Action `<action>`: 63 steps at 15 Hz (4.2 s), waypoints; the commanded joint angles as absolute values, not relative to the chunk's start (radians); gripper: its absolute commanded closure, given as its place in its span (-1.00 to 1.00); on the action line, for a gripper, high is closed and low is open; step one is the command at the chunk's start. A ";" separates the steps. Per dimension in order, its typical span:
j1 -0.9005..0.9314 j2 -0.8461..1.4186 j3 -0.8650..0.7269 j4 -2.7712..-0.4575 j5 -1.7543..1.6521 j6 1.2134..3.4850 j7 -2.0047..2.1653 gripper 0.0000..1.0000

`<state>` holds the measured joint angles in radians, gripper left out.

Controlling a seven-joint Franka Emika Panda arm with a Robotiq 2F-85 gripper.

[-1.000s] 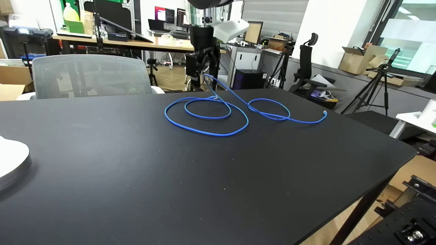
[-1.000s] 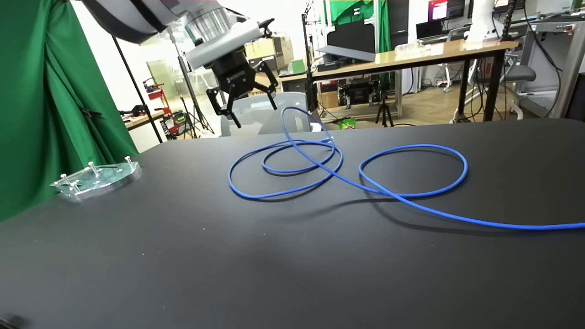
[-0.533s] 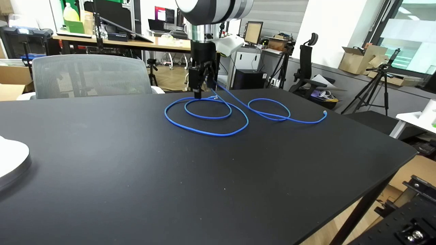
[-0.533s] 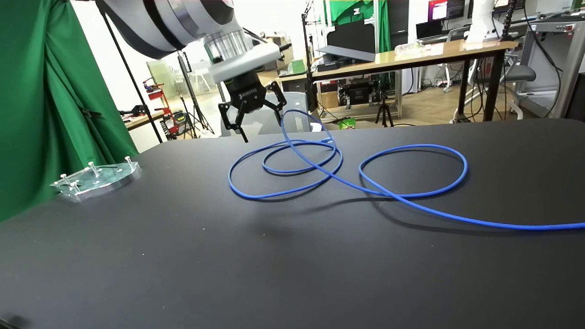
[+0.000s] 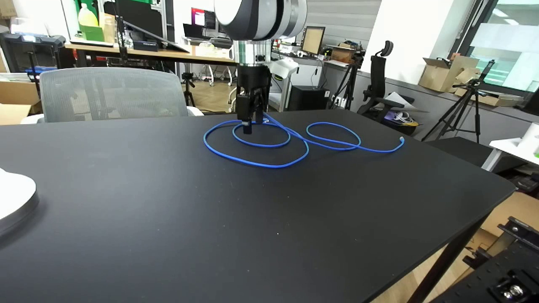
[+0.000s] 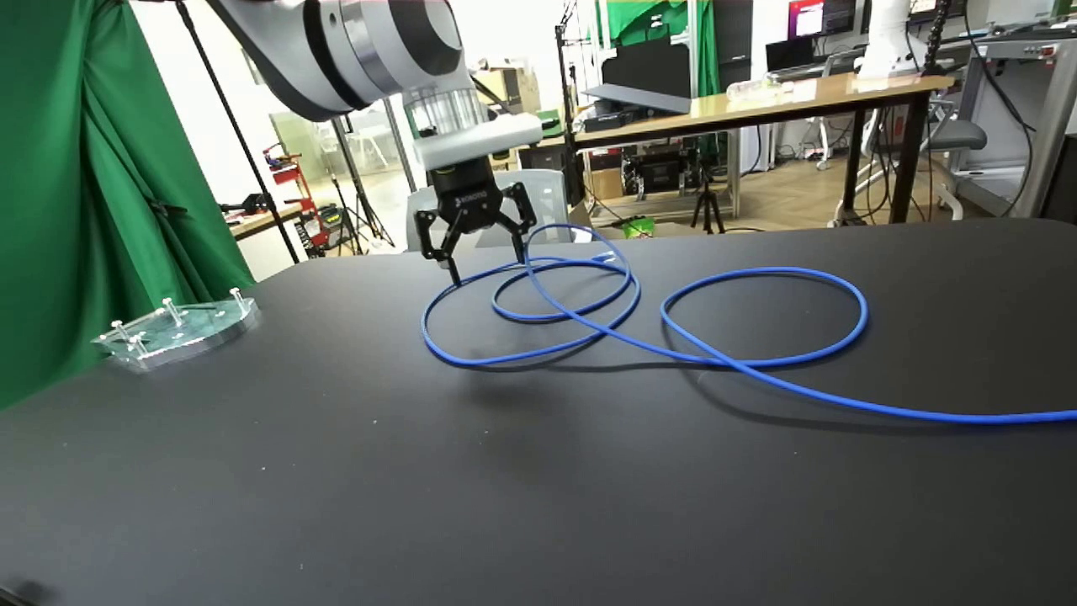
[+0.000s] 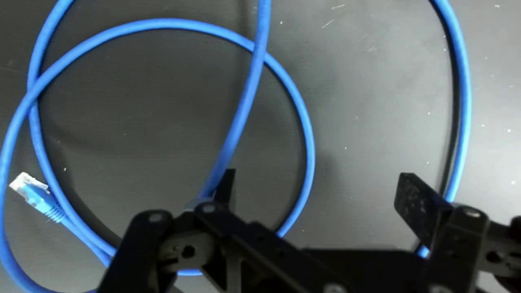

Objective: Move the cable to the left

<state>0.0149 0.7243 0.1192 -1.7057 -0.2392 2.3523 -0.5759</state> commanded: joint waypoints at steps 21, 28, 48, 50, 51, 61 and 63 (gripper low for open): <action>0.008 0.831 0.110 -1.613 -0.237 2.314 -0.600 0.66; 0.008 0.801 0.111 -1.636 -0.240 2.343 -0.599 0.97; 0.146 0.350 0.272 -1.994 -0.130 2.269 -0.518 0.97; 0.160 0.318 0.263 -2.060 -0.148 2.273 -0.488 0.97; 0.163 0.308 0.262 -2.086 -0.149 2.270 -0.476 0.97; 0.187 0.323 0.271 -2.203 -0.218 2.248 -0.522 0.97; 0.202 0.340 0.262 -2.195 -0.260 2.258 -0.497 0.97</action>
